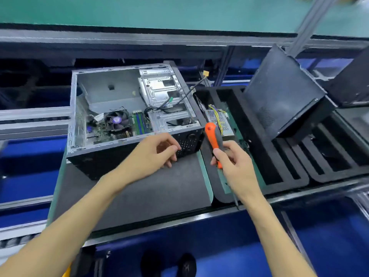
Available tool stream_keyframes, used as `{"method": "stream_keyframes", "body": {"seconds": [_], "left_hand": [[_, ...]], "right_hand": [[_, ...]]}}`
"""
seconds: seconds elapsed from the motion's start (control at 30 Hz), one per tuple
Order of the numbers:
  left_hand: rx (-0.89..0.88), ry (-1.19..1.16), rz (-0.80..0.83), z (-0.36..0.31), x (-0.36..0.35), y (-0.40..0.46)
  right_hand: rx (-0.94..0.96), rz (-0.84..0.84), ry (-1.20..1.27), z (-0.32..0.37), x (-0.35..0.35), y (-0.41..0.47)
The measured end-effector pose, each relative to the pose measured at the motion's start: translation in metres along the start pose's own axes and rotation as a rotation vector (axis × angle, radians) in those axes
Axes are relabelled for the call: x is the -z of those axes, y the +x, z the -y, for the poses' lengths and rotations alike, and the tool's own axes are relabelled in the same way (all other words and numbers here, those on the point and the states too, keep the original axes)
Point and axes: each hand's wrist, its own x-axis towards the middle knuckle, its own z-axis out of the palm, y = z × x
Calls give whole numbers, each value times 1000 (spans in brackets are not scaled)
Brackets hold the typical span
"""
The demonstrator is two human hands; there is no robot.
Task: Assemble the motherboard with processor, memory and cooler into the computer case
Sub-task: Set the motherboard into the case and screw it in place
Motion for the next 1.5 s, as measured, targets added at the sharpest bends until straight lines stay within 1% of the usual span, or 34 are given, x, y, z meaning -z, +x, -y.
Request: {"method": "stream_keyframes", "body": {"seconds": [0.07, 0.13, 0.23, 0.3, 0.4, 0.57, 0.8, 1.07, 1.2, 1.3, 1.37, 1.43, 1.47, 1.5], "left_hand": [[11, 25, 46, 8, -14, 5], [41, 50, 84, 18, -28, 9], [110, 75, 126, 34, -49, 15], [159, 75, 146, 44, -61, 19], [217, 85, 154, 58, -73, 23], [266, 92, 153, 72, -82, 27], [301, 111, 152, 80, -84, 26], [318, 128, 115, 72, -78, 26], [303, 128, 64, 63, -68, 26], [273, 129, 21, 55, -55, 24], [238, 127, -16, 48, -43, 22], [190, 117, -63, 39, -29, 21], [165, 112, -91, 34, -21, 21], [140, 108, -117, 29, -14, 21]], "right_hand": [[-74, -78, -59, -26, 7, -2], [-162, -121, -136, -54, 12, -2], [-281, -129, -240, -90, 9, 1], [-325, -109, -313, -112, 3, 5], [-326, -86, -447, -136, -8, 12], [-345, -45, -654, -153, -16, 27], [-339, 0, -693, -157, -16, 30], [-302, 32, -685, -139, -7, 33], [-274, -12, -617, -123, -7, 40], [-278, -35, -474, -107, -13, 48], [-366, 32, -242, -89, -20, 54], [-545, 134, 75, -67, -30, 57], [-622, 174, 191, -56, -37, 58], [-675, 201, 257, -47, -46, 59]]}}
